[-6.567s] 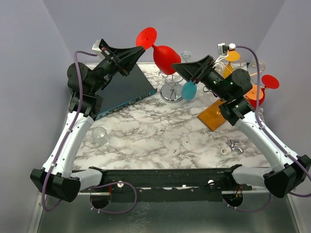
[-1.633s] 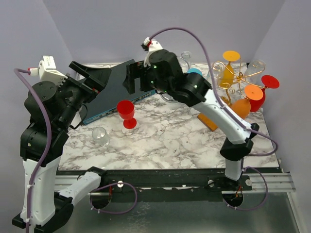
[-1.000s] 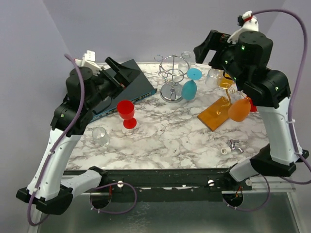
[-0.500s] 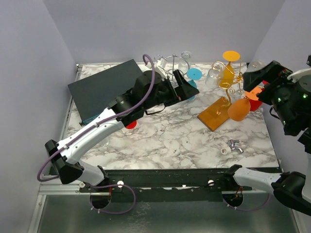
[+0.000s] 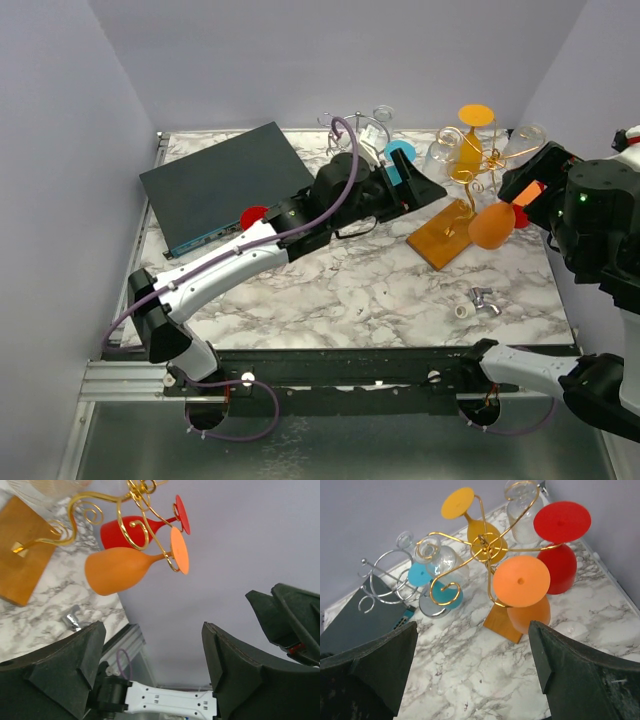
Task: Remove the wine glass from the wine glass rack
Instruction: Adjust the wine rack at the center of the board.
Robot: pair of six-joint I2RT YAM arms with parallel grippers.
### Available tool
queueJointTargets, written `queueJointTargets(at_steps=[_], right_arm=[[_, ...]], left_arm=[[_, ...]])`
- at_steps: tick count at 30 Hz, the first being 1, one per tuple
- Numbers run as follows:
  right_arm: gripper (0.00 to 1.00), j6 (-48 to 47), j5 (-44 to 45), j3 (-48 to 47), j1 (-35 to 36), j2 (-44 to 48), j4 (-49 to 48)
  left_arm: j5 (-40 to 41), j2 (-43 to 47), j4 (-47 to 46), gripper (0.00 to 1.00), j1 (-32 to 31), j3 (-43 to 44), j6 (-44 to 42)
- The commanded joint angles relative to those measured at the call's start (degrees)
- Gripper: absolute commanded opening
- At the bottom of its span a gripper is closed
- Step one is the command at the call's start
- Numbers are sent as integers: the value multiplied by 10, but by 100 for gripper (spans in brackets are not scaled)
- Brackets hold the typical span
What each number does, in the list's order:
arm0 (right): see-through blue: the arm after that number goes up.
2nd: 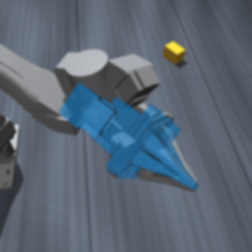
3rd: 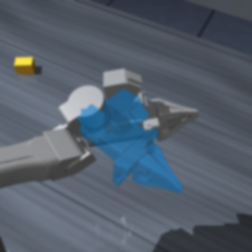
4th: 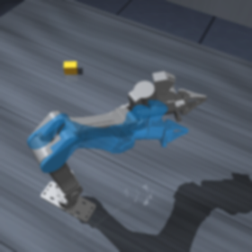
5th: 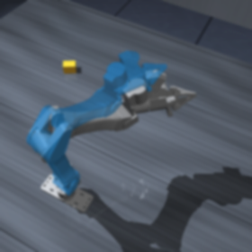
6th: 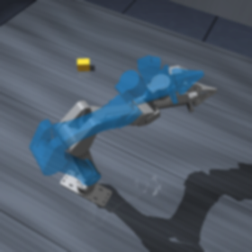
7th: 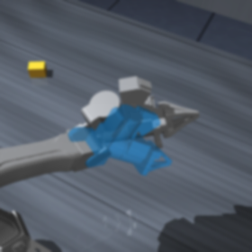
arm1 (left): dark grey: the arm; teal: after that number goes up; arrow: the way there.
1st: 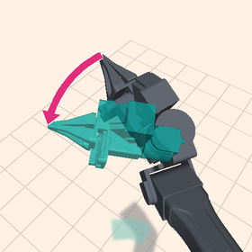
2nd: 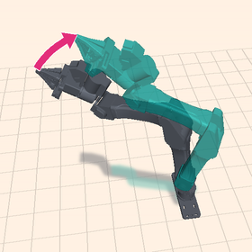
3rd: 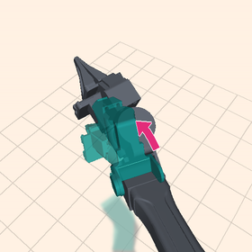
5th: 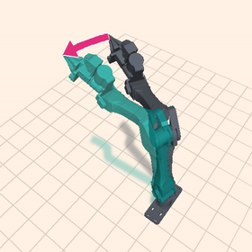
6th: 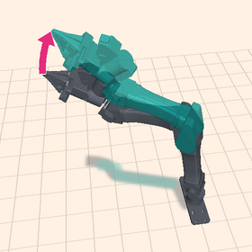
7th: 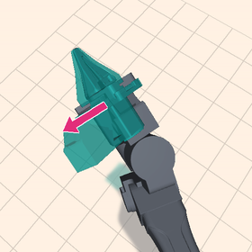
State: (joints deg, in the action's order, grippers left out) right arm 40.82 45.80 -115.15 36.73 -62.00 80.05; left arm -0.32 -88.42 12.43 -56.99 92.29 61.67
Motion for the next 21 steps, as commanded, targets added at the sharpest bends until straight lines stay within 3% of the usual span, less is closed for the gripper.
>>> queueJointTargets(at_steps=[1, 10, 16, 21], right_arm=[[100, -23, 90, -31, -1, -13, 13], [99, -8, 95, 48, 8, 30, 11], [98, -45, 107, -3, 41, -12, 1], [100, -122, 92, -35, 41, -61, -68]], left_arm=[[28, -40, -82, 81, -36, 16, 58], [89, -126, -96, 66, -50, 70, 92], [92, -167, -92, 63, -48, 113, 88], [99, -176, -92, 62, -42, 116, 95]])
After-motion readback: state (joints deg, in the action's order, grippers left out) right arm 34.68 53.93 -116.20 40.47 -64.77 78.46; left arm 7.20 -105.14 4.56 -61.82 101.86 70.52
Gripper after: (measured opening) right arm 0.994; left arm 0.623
